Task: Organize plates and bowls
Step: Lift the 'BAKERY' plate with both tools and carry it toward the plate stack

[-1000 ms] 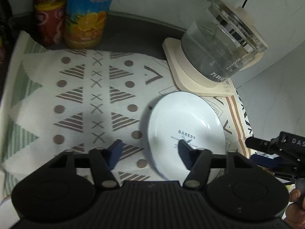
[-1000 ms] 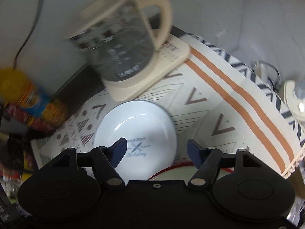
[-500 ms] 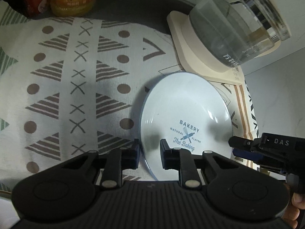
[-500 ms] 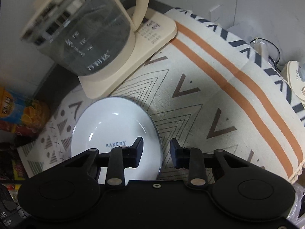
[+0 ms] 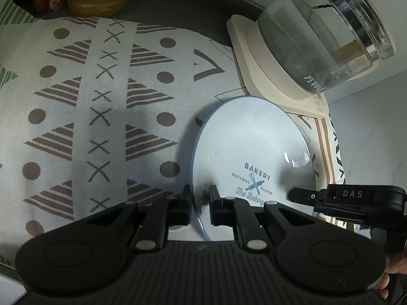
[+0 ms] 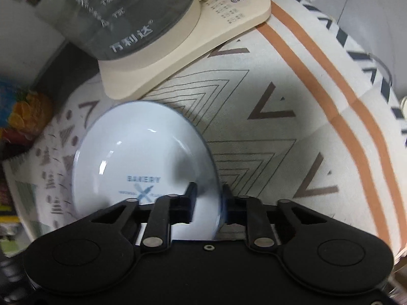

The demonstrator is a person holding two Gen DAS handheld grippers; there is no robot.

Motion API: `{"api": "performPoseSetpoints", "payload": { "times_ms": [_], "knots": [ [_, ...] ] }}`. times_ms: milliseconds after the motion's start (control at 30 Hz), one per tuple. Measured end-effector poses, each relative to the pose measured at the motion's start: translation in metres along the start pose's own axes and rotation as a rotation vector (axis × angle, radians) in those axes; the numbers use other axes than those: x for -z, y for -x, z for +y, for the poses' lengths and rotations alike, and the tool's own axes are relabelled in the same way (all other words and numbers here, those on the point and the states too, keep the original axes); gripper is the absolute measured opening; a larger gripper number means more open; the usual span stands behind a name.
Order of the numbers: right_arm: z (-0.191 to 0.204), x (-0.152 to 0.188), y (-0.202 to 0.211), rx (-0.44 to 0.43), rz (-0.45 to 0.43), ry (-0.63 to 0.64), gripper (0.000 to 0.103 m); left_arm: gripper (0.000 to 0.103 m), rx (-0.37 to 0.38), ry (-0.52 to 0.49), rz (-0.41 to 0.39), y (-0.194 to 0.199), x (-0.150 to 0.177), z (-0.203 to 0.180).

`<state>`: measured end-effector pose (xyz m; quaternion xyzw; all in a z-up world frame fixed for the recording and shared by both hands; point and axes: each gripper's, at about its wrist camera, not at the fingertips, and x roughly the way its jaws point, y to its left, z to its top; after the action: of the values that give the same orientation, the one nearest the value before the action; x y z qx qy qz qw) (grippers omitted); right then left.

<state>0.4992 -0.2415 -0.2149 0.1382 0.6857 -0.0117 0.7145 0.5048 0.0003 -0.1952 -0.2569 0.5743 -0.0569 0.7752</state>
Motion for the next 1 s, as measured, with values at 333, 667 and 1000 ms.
{"api": "performPoseSetpoints", "payload": {
  "times_ms": [333, 667, 1000],
  "knots": [
    [-0.001, 0.003, 0.023, -0.063, -0.079, 0.021, 0.010, 0.009, 0.019, 0.000, -0.074, 0.032, -0.001, 0.013],
    [0.023, 0.011, 0.048, -0.141, -0.175, 0.093, 0.006, 0.010, 0.038, 0.016, -0.147, 0.070, 0.006, 0.023],
    [0.055, 0.027, 0.073, -0.205, -0.218, 0.160, 0.006, 0.010, 0.033, 0.057, -0.223, 0.116, 0.022, 0.042]
  ]
}}
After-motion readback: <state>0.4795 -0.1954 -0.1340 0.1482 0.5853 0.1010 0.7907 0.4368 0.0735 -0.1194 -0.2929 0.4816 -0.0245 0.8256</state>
